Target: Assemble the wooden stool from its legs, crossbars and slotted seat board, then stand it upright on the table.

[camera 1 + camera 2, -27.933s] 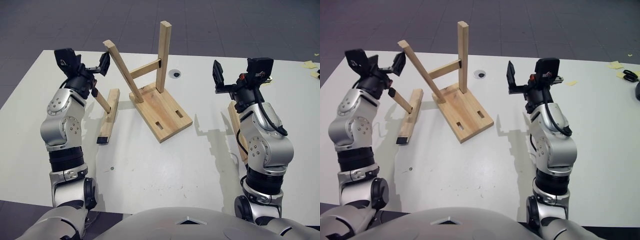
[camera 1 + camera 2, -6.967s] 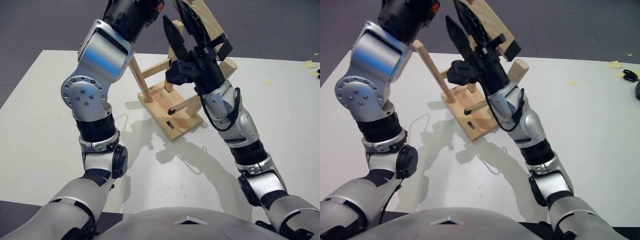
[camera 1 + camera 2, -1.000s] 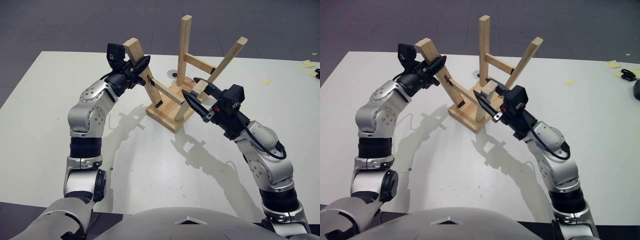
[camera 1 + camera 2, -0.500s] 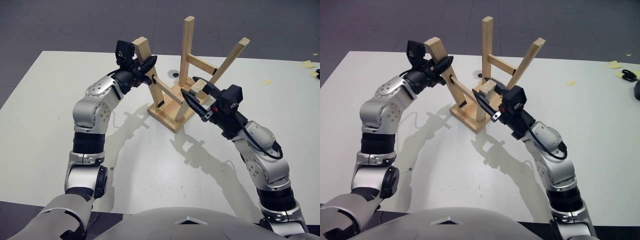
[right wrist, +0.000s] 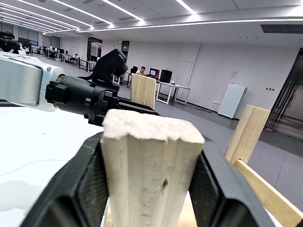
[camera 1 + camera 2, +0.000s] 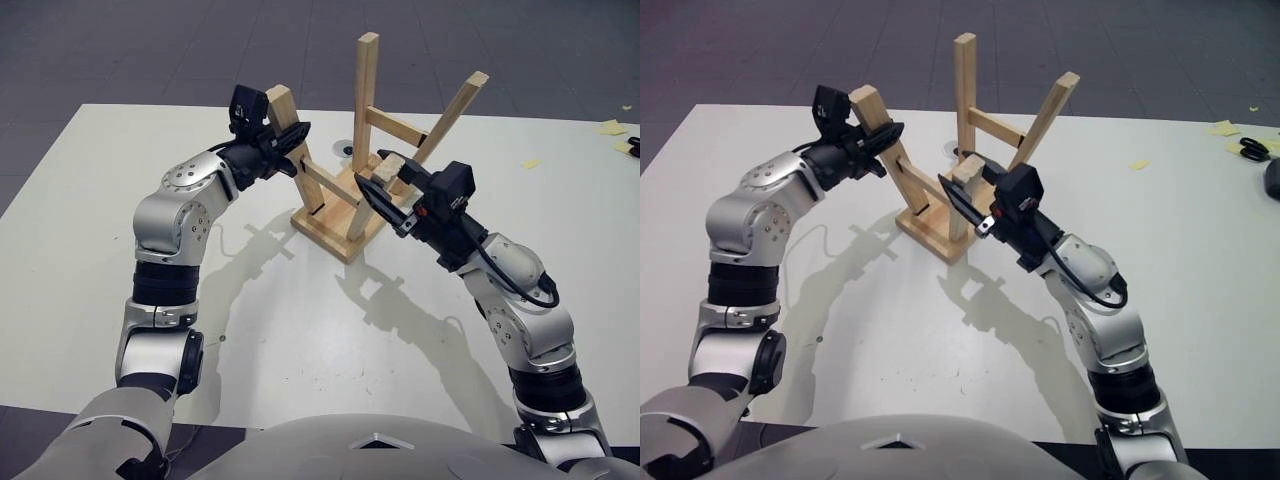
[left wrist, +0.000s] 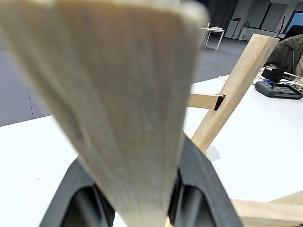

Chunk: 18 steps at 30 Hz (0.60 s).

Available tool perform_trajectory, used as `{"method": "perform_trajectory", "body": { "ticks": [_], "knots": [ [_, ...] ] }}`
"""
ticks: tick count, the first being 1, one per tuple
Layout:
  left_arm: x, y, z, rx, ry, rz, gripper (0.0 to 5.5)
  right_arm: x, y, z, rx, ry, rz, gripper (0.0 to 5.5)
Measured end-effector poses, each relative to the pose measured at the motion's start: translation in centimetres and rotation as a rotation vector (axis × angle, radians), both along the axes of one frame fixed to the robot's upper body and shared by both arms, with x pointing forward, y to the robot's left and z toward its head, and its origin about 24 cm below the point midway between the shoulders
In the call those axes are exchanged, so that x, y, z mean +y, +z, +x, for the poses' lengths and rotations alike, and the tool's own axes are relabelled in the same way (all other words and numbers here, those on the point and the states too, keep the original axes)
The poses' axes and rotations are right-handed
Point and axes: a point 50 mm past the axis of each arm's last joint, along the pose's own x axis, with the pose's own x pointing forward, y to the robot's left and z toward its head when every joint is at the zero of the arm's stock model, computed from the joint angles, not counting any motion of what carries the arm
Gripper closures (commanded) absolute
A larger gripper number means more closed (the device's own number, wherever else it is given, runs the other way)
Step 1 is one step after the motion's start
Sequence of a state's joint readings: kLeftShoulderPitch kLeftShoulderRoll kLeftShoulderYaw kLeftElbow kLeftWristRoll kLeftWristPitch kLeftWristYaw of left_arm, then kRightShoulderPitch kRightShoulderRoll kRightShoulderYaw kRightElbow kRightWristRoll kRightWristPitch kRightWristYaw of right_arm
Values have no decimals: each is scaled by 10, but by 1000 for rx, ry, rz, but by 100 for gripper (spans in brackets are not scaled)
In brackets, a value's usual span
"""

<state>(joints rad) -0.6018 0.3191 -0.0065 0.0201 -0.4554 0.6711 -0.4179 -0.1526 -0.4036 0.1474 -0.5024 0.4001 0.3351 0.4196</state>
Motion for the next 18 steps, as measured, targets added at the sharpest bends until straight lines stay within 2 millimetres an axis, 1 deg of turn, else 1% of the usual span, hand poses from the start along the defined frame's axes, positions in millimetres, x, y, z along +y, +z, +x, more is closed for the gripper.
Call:
{"method": "perform_trajectory", "body": {
  "ticks": [5, 9, 11, 15, 16, 17, 18],
  "knots": [
    [2, -1, -4, -1, 32, -30, 445, 1, 6, 1, 72, 11, -3, 341],
    [3, -4, -12, 11, 94, -79, 445, 0, 11, 4, 121, 10, -3, 340],
    [4, -6, -15, 37, 108, -98, 445, 0, 12, 5, 145, 4, 24, 340],
    [4, -6, -16, 58, 117, -106, 445, -1, 12, 8, 170, 8, 98, 340],
    [5, -5, -15, 60, 116, -105, 445, -2, 13, 9, 174, 8, 108, 302],
    [5, -4, -15, 59, 117, -105, 445, -2, 13, 9, 178, 11, 118, 289],
    [5, -4, -15, 60, 118, -100, 446, -3, 12, 10, 195, 2, 141, 265]
  ]
}}
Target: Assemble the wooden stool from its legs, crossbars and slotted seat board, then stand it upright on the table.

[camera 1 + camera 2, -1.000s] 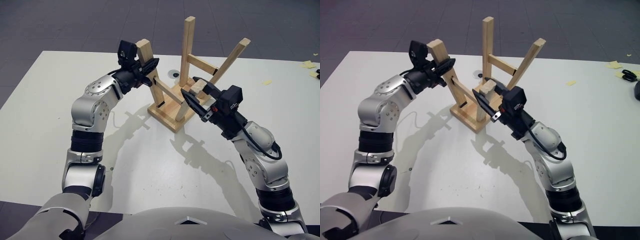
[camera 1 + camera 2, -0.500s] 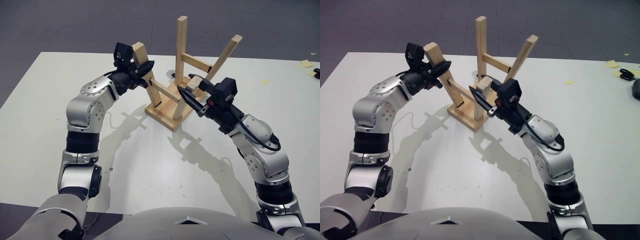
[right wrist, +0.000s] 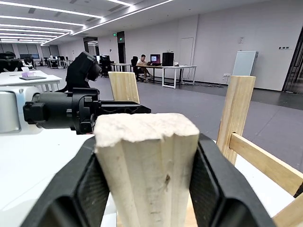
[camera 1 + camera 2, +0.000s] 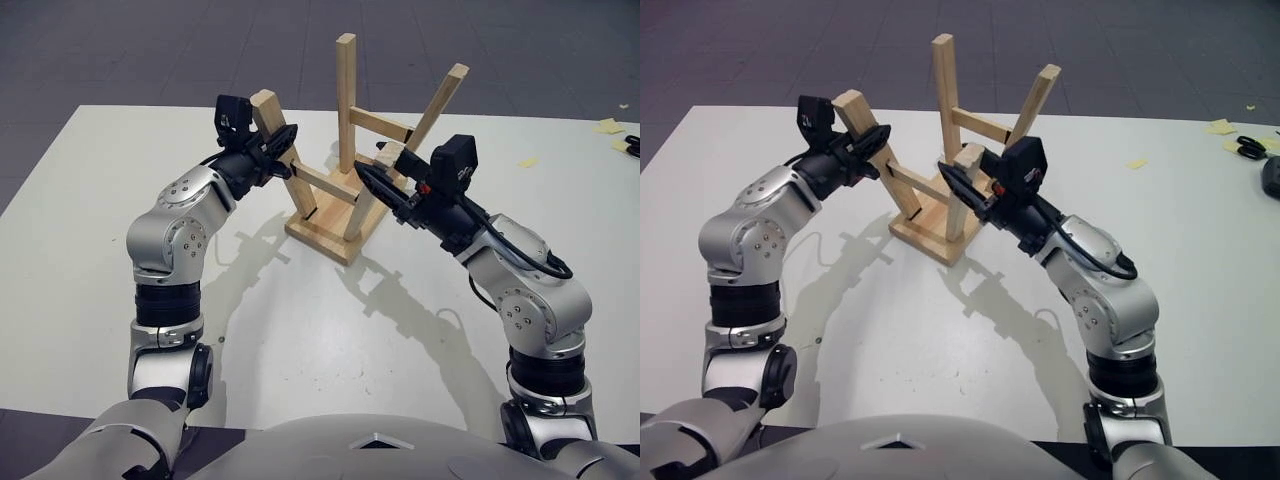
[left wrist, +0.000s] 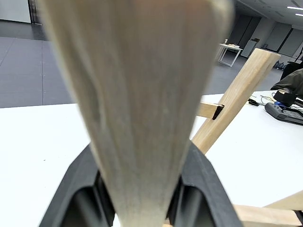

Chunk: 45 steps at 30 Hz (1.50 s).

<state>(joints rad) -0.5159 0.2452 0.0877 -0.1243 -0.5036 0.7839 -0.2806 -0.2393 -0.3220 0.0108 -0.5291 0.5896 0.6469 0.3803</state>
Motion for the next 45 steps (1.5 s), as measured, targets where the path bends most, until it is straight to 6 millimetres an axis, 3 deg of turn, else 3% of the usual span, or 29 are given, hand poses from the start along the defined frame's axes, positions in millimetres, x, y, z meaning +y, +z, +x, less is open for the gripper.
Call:
{"method": "perform_trajectory", "body": {
  "ticks": [5, 9, 13, 17, 23, 25, 30, 32, 35, 39, 40, 42, 43, 45],
  "knots": [
    [0, 1, 1, -20, 20, -6, 446, -7, -5, 5, 61, -37, 70, 199],
    [-1, 3, 2, -29, 42, -55, 365, -13, 0, 6, 46, -61, 101, 133],
    [0, 29, 3, -112, 32, -124, 305, -19, 3, 7, 32, -84, 118, 75],
    [-9, 37, -2, -135, -51, -125, 239, -23, 5, 8, 19, -113, 132, 12],
    [-2, 45, -3, -155, -39, -131, 130, -25, 6, 8, 17, -126, 142, 10],
    [3, 59, 0, -195, -16, -152, 100, -25, 6, 9, 22, -128, 166, 10],
    [6, 128, 2, -384, -47, -294, 12, -27, 14, 13, 5, -138, 209, 10],
    [1, 155, 3, -454, -107, -359, 12, -28, 19, 16, -6, -144, 224, 10],
    [-2, 169, 18, -461, -140, -413, 12, -28, 27, 21, -26, -159, 249, 10],
    [-7, 150, 36, -371, -188, -411, 12, -25, 38, 25, -58, -147, 276, 10],
    [-10, 137, 40, -331, -197, -360, 12, -24, 36, 25, -49, -149, 272, 10],
    [-15, 80, 47, -159, -172, -206, 12, -22, 26, 23, -3, -153, 252, 10],
    [-12, 66, 44, -140, -156, -186, 12, -23, 21, 22, 17, -158, 249, 10],
    [-10, 63, 32, -161, -150, -142, 12, -24, 21, 20, 19, -175, 238, 10]
  ]
}}
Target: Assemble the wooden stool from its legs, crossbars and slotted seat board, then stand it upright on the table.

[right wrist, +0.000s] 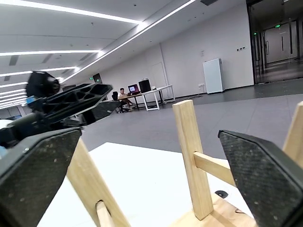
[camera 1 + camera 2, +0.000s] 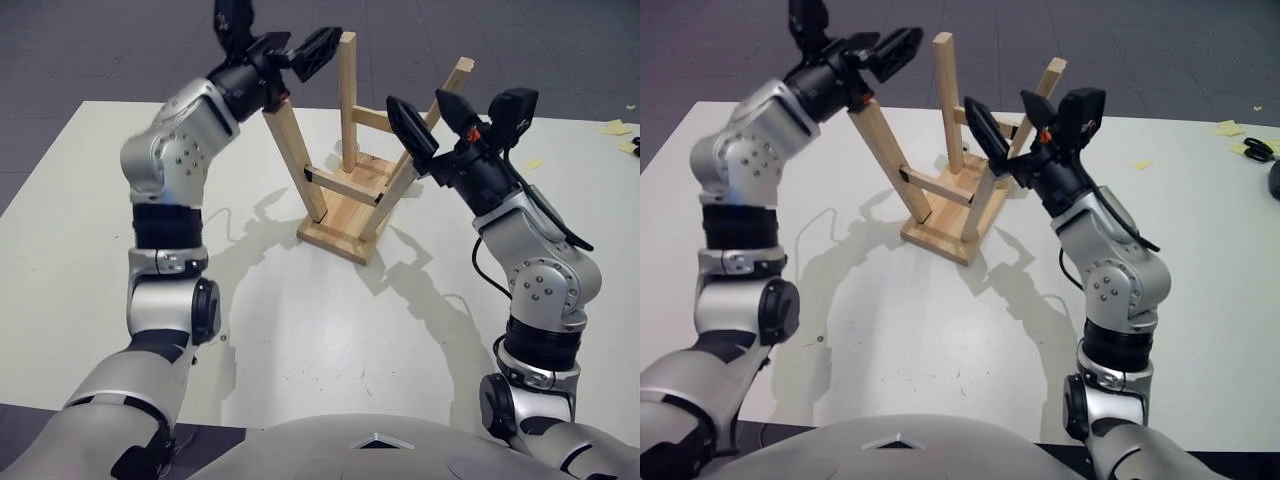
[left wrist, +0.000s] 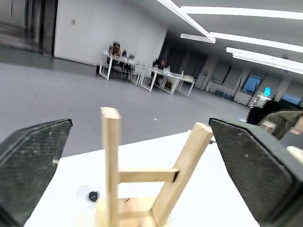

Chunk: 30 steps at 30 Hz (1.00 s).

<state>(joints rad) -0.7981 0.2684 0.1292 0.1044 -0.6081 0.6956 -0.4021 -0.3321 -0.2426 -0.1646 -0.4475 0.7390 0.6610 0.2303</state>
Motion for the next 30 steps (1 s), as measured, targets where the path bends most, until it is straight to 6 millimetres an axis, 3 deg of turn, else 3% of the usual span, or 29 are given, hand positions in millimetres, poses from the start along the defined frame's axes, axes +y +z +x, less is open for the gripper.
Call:
{"method": "perform_trajectory", "body": {
  "ticks": [3, 12, 18, 26, 28, 30],
  "knots": [
    [-3, -2, -14, -11, -1, -23, 12, -5, 0, 0, 4, -38, -5, 10],
    [-11, 5, -14, 44, 24, -216, 12, -6, 1, 1, -1, -54, 25, 10],
    [-7, 47, -19, -75, -26, -290, 12, -12, 23, 3, -76, -55, 162, 10],
    [0, 76, -22, -192, -22, -269, 12, -13, 41, 6, -117, -53, 224, 10],
    [-9, 56, -17, -145, -42, -177, 12, -5, 33, 7, -60, -46, 166, 10],
    [-17, 7, -12, 6, -50, -49, 12, 7, 19, 5, -7, -36, 64, 10]
  ]
}}
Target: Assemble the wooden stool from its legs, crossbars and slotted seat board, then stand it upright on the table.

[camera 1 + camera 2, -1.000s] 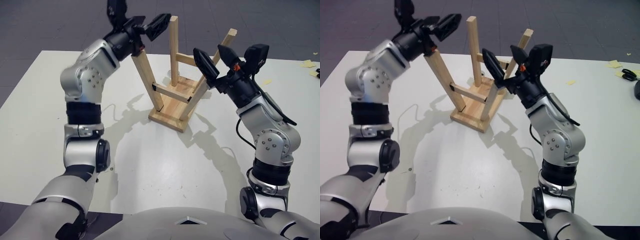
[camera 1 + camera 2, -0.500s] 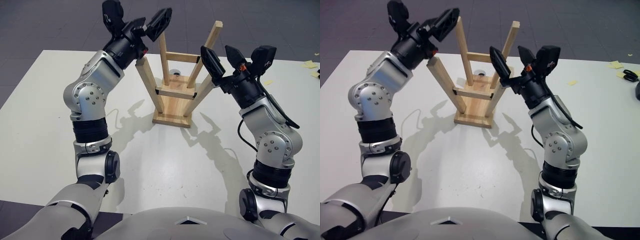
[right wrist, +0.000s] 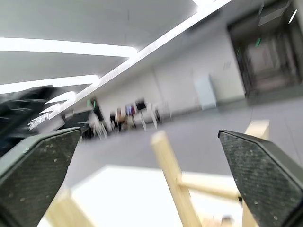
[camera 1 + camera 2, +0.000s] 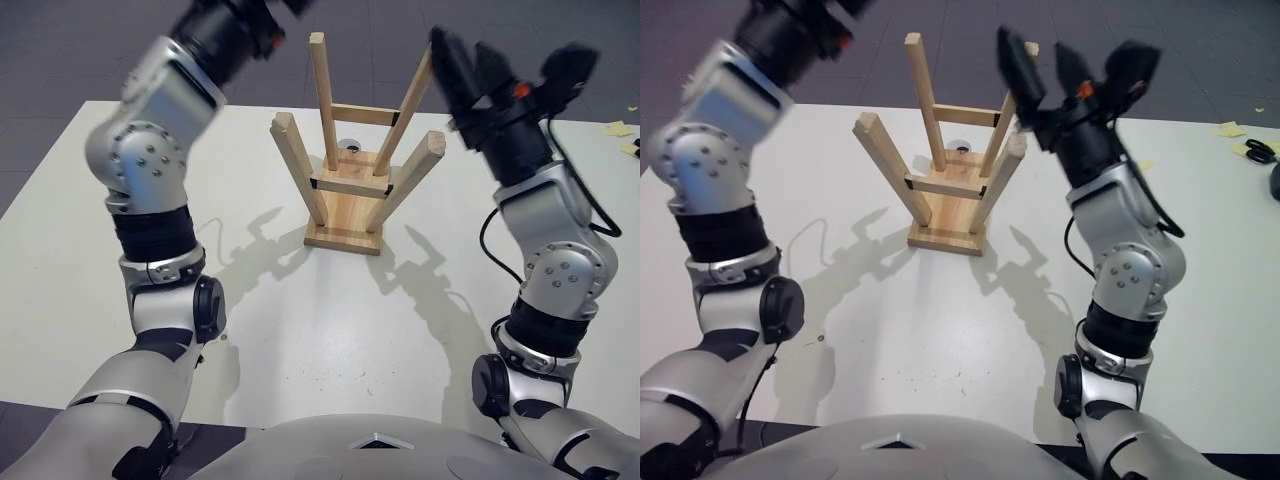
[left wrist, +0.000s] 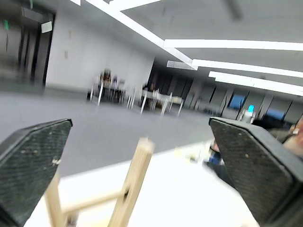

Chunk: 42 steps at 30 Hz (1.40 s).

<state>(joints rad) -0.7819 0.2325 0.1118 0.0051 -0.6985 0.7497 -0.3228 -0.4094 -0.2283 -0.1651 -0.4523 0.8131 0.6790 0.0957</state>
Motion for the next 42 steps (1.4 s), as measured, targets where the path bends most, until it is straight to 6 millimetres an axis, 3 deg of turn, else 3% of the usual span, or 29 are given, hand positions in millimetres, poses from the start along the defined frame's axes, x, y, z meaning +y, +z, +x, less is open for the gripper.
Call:
{"method": "perform_trajectory", "body": {
  "ticks": [5, 7, 9, 13, 16, 18, 20, 22, 24, 26, 29, 31, 33, 36, 42],
  "knots": [
    [1, -7, -10, -26, -22, 27, 12, -5, -7, -3, 22, -42, -38, 10],
    [-3, -7, -12, -27, -43, -1, 12, -7, -22, -2, 97, -42, -26, 10],
    [-7, -7, -13, -23, -52, -20, 12, -4, -24, -2, 112, -24, 2, 10],
    [-5, -6, -12, 1, -32, -102, 12, -8, -12, -3, 59, 1, 143, 10],
    [2, -6, -9, 38, 8, -186, 12, -22, 14, -5, -39, 23, 377, 10],
    [12, 5, -8, 32, 35, -269, 12, -36, 30, -7, -90, 29, 539, 10],
    [23, 24, -8, -3, 48, -359, 12, -50, 33, -5, -95, -23, 615, 10],
    [40, 47, -10, -71, 105, -415, 12, -65, 26, 0, -59, -161, 608, 10],
    [59, 50, -8, -95, 225, -371, 12, -75, 10, 4, 1, -310, 507, 10],
    [82, 30, -4, -66, 419, -212, 12, -82, -24, 3, 113, -474, 334, 10],
    [99, -29, -5, 74, 576, 82, 12, -84, -69, -5, 249, -603, 136, 10],
    [99, -72, -13, 189, 599, 211, 12, -86, -84, -8, 279, -657, 68, 10],
    [101, -99, -20, 261, 614, 279, 12, -92, -89, -8, 274, -707, 37, 10],
    [100, -97, -19, 222, 632, 293, 12, -101, -94, -6, 276, -742, -11, 10],
    [76, -85, -10, 130, 564, 312, 12, -110, -104, 12, 318, -779, -138, 10]
  ]
}}
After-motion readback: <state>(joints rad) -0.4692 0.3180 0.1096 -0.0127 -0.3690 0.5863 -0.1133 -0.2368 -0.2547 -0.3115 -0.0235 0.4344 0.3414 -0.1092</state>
